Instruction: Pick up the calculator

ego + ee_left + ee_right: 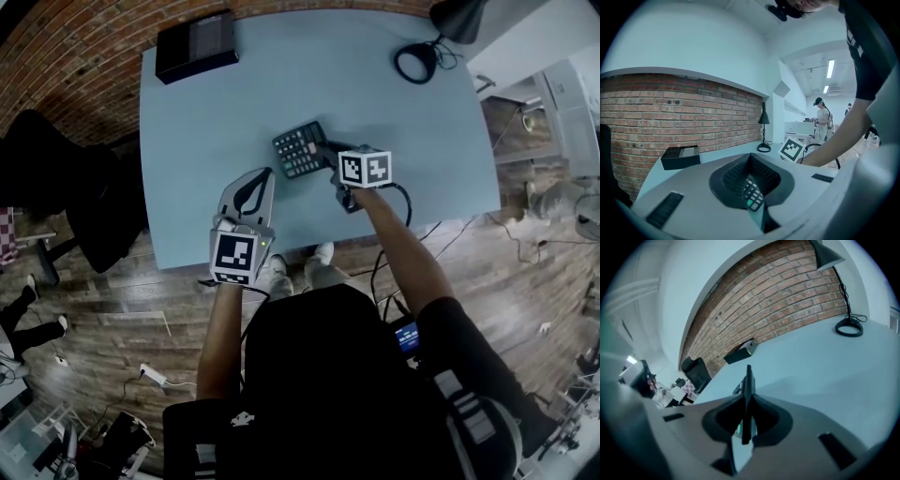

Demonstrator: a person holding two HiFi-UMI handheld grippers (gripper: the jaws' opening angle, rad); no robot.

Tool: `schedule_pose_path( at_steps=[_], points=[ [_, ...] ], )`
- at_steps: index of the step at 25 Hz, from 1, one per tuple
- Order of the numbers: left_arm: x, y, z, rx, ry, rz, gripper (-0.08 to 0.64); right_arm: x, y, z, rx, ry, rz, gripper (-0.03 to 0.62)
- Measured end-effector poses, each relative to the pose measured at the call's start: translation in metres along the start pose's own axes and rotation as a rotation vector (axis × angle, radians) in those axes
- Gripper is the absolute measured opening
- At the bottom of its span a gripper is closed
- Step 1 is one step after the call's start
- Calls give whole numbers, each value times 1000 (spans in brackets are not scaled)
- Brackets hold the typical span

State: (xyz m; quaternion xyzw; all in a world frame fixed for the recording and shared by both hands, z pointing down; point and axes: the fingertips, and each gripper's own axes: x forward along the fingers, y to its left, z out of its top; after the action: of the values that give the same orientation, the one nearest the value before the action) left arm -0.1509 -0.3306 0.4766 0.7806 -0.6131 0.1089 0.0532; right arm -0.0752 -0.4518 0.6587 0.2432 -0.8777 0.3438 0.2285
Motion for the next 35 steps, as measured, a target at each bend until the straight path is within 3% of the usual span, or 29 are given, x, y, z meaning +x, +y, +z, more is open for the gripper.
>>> schedule_pose_path(
  at_steps=[17, 25, 35],
  points=[
    [-33, 7, 18, 1, -89, -66, 9, -62, 82, 60, -102, -221, 0, 54],
    [-60, 4, 16, -3, -102, -122, 9, -96, 125, 70, -138, -346, -27, 54],
    [-92, 3, 26, 22, -178, -185, 9, -133, 180, 70, -178, -447, -61, 54]
  ],
)
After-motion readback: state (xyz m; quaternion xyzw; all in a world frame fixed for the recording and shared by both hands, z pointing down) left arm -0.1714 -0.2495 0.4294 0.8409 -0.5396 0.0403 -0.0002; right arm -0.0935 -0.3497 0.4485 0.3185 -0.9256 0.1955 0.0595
